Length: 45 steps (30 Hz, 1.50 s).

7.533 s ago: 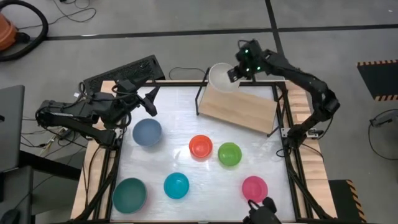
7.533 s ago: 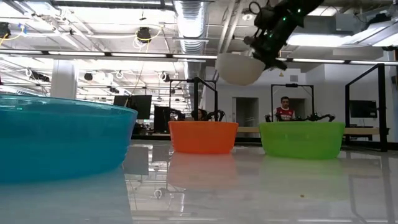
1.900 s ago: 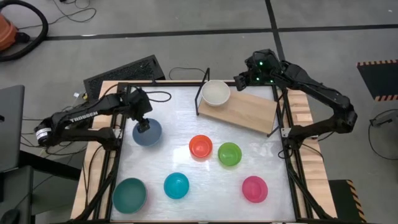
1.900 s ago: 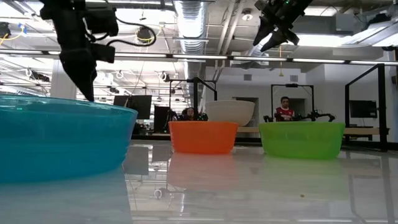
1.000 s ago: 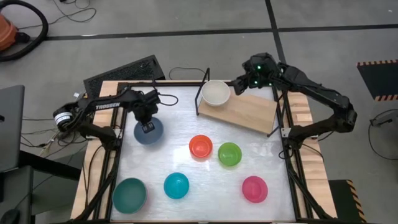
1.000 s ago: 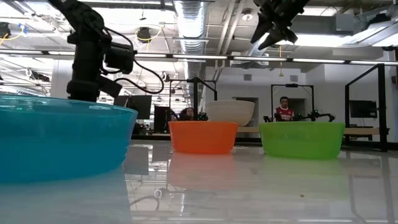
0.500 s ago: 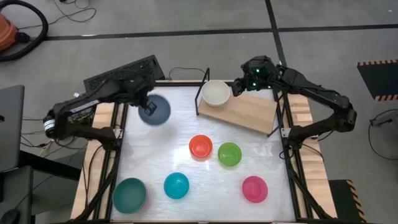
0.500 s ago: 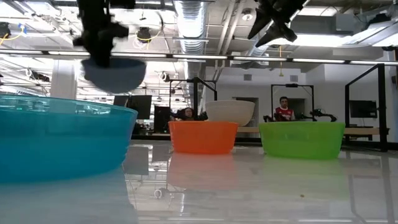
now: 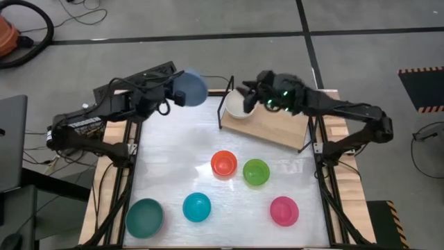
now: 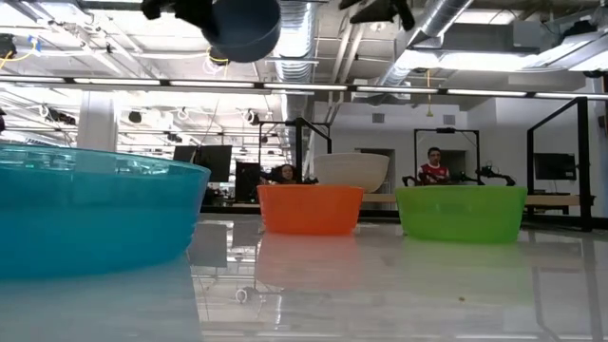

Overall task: Place and stack bowls onto a shelf
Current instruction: Stack the purple bowl on top of the white bowl on the shelf

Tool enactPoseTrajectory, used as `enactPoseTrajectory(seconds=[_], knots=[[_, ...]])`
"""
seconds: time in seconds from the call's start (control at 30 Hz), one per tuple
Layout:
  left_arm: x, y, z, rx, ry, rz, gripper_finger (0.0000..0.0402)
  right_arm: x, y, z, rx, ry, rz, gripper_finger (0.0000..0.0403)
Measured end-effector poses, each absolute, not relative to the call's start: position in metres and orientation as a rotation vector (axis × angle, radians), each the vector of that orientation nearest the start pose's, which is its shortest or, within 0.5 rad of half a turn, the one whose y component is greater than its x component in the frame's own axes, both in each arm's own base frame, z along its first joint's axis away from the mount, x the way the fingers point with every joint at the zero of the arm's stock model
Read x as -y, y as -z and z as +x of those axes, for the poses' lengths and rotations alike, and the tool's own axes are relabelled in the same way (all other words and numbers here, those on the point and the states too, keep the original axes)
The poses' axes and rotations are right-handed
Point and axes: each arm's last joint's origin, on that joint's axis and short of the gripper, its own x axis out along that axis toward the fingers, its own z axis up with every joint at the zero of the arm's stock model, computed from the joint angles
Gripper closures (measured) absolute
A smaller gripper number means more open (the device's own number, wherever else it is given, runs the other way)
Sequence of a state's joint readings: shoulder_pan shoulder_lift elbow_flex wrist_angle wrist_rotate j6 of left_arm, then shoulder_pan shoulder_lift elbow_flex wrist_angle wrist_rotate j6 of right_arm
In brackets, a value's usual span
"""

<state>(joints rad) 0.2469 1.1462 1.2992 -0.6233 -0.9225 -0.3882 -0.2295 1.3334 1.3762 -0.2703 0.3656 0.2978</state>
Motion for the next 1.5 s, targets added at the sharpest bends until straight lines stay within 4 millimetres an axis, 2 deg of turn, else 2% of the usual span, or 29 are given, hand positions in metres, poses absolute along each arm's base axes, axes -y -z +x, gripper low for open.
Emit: enactPoseTrajectory(seconds=[0.17, 0.3, 0.53, 0.73, 1.0, 1.13, 1.33, 1.5], knots=[[-0.073, -0.407, 0.232, -0.173, -1.302, -0.031, 0.0401, 0.061, -0.411, 0.296, -0.089, 0.665, 0.174, 0.02], [-0.071, -0.407, 0.254, -0.151, -1.283, 0.04, 0.0401, 0.053, -0.409, 0.306, -0.07, 0.706, 0.13, 0.02], [-0.066, -0.403, 0.287, -0.101, -1.248, 0.107, 0.0401, 0.05, -0.408, 0.31, -0.072, 0.722, 0.111, 0.02], [-0.062, -0.396, 0.304, -0.11, -1.222, 0.162, 0.0401, 0.05, -0.403, 0.316, -0.095, 0.725, 0.104, 0.02], [-0.058, -0.395, 0.308, -0.103, -1.174, 0.163, 0.0401, 0.053, -0.404, 0.315, -0.085, 0.772, 0.102, 0.0206], [-0.055, -0.395, 0.309, -0.086, -1.14, 0.141, 0.0401, 0.059, -0.402, 0.313, -0.108, 0.794, 0.096, 0.0242], [-0.054, -0.393, 0.313, -0.091, -1.073, 0.151, 0.0394, 0.062, -0.4, 0.311, -0.133, 0.862, 0.083, 0.037], [-0.054, -0.394, 0.313, -0.074, -1.017, 0.138, 0.0342, 0.064, -0.399, 0.311, -0.127, 0.855, 0.117, 0.0371]])
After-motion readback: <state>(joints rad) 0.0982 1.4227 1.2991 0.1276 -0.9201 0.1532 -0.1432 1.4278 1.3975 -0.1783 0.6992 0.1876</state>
